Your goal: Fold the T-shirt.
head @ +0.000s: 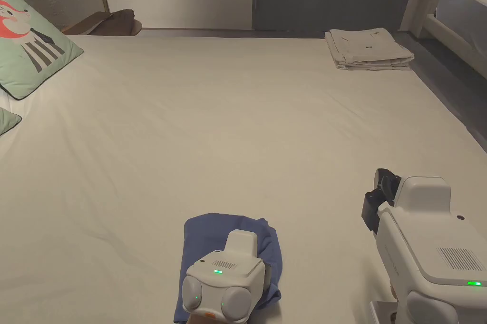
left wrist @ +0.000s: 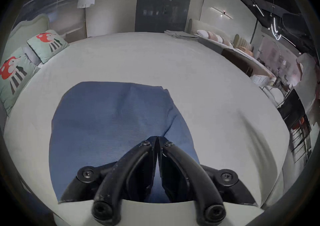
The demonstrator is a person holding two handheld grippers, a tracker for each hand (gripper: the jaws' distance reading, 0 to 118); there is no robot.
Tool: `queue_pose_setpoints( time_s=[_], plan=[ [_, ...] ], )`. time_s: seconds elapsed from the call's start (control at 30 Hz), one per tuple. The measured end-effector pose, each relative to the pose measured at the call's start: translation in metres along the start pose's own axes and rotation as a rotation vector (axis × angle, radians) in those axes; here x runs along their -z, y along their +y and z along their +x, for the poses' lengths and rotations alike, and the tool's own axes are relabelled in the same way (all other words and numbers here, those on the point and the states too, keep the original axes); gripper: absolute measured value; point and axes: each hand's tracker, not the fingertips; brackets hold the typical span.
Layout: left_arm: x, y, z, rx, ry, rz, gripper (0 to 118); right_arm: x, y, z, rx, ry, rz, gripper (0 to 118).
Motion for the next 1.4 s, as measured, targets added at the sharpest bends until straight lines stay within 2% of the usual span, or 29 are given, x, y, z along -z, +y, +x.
queue_pose_setpoints(
  time_s=[0.13, 0.2, 0.3, 0.53, 0.63, 0.73, 0.97, 1.4],
  plan=[
    [-0.018, 0.008, -0.006, 0.001, -0.021, 0.018, 0, -0.002, 0.002, -0.003, 0.001, 0.01, 0.0, 0],
    [-0.043, 0.021, -0.015, -0.057, -0.082, 0.098, 0, -0.005, 0.006, -0.006, 0.0, 0.015, 0.008, 0],
    [-0.088, 0.045, -0.032, -0.058, -0.082, 0.26, 0, -0.007, 0.011, -0.01, 0.007, 0.034, 0.03, 0],
    [-0.156, 0.075, -0.083, -0.006, 0.078, 0.554, 0, -0.026, 0.028, -0.033, 0.004, 0.071, 0.091, 0],
    [-0.167, 0.077, -0.101, 0.021, 0.161, 0.612, 0, -0.032, 0.035, -0.041, -0.003, 0.08, 0.109, 0],
    [-0.176, 0.075, -0.113, 0.033, 0.241, 0.64, 0, -0.037, 0.039, -0.047, -0.003, 0.083, 0.127, 0],
    [-0.182, 0.068, -0.14, -0.021, 0.313, 0.654, 0, -0.037, 0.043, -0.053, -0.008, 0.098, 0.138, 0],
    [-0.18, 0.069, -0.135, -0.035, 0.299, 0.651, 0, -0.032, 0.041, -0.055, -0.009, 0.096, 0.13, 0]
  ],
)
